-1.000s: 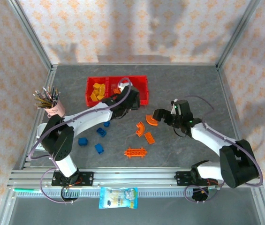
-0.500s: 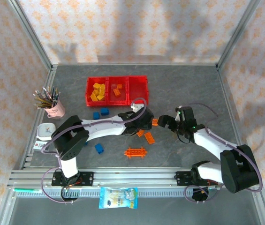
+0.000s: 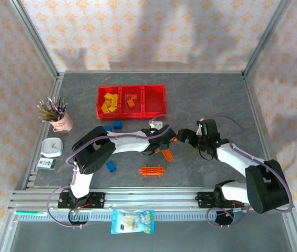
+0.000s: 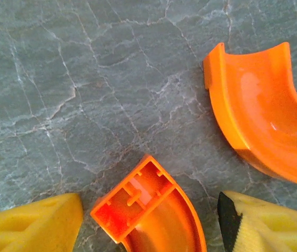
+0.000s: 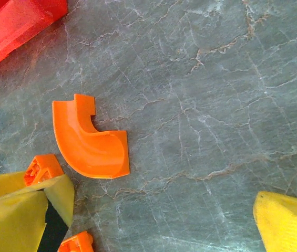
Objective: Sort the legos into containers by color
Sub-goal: Pick up the lego from the center of the table, then place the lego in the container.
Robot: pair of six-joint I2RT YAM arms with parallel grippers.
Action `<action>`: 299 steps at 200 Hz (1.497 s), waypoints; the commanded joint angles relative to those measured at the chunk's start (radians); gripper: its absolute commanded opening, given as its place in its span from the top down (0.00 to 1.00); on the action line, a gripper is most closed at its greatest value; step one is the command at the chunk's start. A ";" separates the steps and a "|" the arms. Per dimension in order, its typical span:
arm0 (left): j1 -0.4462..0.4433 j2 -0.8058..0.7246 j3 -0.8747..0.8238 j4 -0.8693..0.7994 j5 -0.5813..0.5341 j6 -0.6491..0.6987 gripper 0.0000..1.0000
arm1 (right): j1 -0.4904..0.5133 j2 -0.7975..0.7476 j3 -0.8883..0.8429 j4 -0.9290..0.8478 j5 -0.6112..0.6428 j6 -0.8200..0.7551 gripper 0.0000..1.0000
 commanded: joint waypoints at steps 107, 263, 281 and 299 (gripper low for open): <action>-0.008 0.008 0.009 -0.033 -0.071 0.001 0.63 | -0.007 0.009 0.016 0.017 -0.001 -0.011 0.00; 0.149 -0.375 -0.106 -0.028 -0.199 0.088 0.68 | 0.089 0.046 0.193 -0.023 -0.052 -0.087 0.00; 0.212 -0.377 -0.088 0.001 -0.194 0.133 0.68 | 0.127 0.079 0.223 0.004 -0.024 -0.056 0.00; 0.274 -0.347 -0.042 0.022 -0.184 0.175 0.68 | 0.153 0.110 0.247 0.043 -0.021 -0.030 0.00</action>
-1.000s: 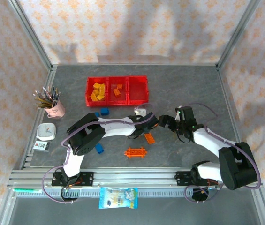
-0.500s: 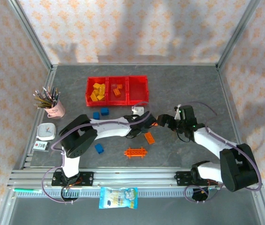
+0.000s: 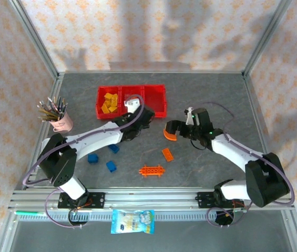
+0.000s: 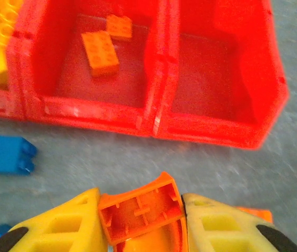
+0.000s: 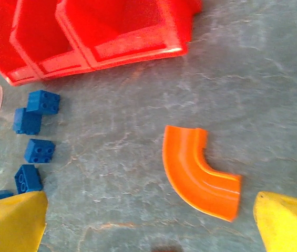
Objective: Sort the legos into containers by color
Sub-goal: Place the lego in the container.
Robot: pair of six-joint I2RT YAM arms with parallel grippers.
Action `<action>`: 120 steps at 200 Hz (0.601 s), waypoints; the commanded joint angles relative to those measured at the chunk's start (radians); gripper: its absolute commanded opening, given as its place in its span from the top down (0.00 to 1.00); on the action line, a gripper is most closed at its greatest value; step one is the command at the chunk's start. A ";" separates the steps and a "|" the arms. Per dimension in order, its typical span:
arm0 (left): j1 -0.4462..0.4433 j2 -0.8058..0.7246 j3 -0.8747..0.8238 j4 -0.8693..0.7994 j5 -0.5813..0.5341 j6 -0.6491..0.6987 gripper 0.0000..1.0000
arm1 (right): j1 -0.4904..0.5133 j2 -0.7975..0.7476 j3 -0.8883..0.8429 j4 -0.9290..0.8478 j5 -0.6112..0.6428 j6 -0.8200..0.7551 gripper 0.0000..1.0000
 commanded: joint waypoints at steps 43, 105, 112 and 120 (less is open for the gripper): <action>0.184 0.145 0.189 0.078 -0.008 0.144 0.69 | 0.046 0.074 0.086 0.060 0.089 0.055 0.00; 0.269 0.403 0.400 0.079 0.011 0.194 0.64 | 0.046 0.090 0.110 0.039 0.131 0.040 0.00; 0.278 0.427 0.433 0.062 0.013 0.196 0.61 | 0.046 0.091 0.114 0.036 0.131 0.040 0.00; 0.286 0.446 0.459 0.052 0.017 0.199 0.58 | 0.045 0.092 0.118 0.033 0.131 0.039 0.00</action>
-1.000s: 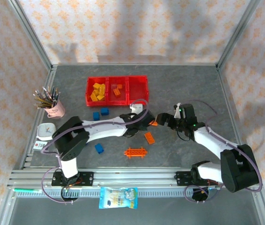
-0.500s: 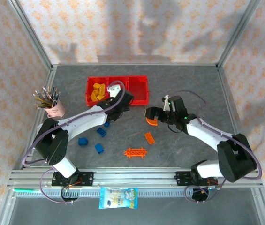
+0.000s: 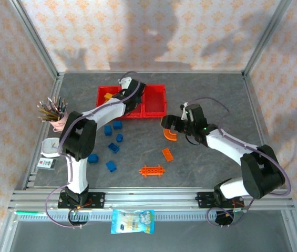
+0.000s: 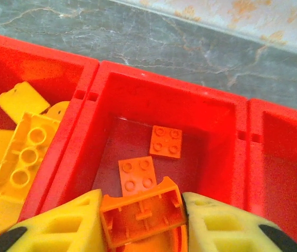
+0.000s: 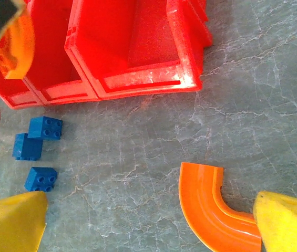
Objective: Sort the legos into containers by color
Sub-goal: Place the lego in the container, then pick up the lego from the center of the table.
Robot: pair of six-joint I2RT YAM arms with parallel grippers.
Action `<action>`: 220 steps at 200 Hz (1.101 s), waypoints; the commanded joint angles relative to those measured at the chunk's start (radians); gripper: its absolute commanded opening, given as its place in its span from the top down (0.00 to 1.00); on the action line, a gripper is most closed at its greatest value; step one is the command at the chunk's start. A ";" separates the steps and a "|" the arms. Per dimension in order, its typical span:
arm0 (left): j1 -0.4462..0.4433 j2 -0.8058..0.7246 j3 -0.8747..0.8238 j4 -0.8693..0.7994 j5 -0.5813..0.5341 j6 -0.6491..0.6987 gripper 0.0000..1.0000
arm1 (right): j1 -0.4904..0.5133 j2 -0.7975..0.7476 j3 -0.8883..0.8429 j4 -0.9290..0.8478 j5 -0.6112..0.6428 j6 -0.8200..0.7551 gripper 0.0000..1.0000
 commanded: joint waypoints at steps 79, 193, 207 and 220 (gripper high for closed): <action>0.019 -0.071 0.027 0.003 0.108 0.033 0.45 | -0.033 -0.021 0.036 -0.020 0.026 0.007 0.00; -0.295 -0.292 -0.216 -0.027 0.147 -0.188 0.31 | -0.137 -0.110 -0.122 -0.063 0.033 0.016 0.00; -0.332 -0.279 -0.219 -0.030 0.142 -0.234 0.30 | -0.148 -0.122 -0.139 -0.071 0.034 0.011 0.00; -0.366 -0.256 -0.220 -0.025 0.151 -0.276 0.28 | -0.165 -0.130 -0.153 -0.077 0.041 0.008 0.00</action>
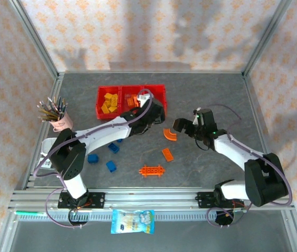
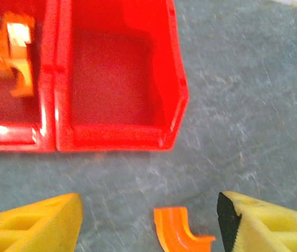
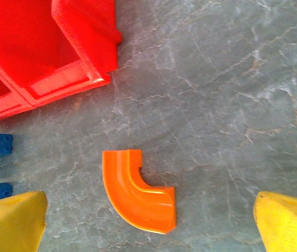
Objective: Sort the legos into containers by color
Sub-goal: Pick up the lego from the center of the table.
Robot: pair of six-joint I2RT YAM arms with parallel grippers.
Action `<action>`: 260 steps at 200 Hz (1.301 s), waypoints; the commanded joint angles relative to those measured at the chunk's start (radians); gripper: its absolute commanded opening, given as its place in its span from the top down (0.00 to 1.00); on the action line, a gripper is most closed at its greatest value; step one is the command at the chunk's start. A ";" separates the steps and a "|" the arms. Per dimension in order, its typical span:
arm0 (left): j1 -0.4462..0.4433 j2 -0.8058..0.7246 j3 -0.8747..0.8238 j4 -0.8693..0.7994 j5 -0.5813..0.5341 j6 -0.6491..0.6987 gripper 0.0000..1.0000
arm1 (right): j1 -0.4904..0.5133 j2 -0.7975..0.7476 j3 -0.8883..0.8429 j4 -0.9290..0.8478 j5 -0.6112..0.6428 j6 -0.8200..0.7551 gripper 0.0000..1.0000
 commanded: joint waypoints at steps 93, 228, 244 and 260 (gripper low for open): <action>-0.147 0.301 0.161 -0.132 -0.103 -0.304 0.20 | -0.173 0.011 -0.038 0.001 -0.069 -0.046 0.00; -0.134 0.528 0.401 -0.261 -0.181 -0.313 0.27 | -0.193 0.045 -0.042 0.034 -0.128 -0.062 0.00; -0.129 0.539 0.406 -0.259 -0.167 -0.313 0.29 | -0.193 0.048 -0.046 0.041 -0.135 -0.060 0.00; -0.129 0.547 0.407 -0.251 -0.162 -0.311 0.32 | -0.193 0.055 -0.045 0.042 -0.133 -0.058 0.00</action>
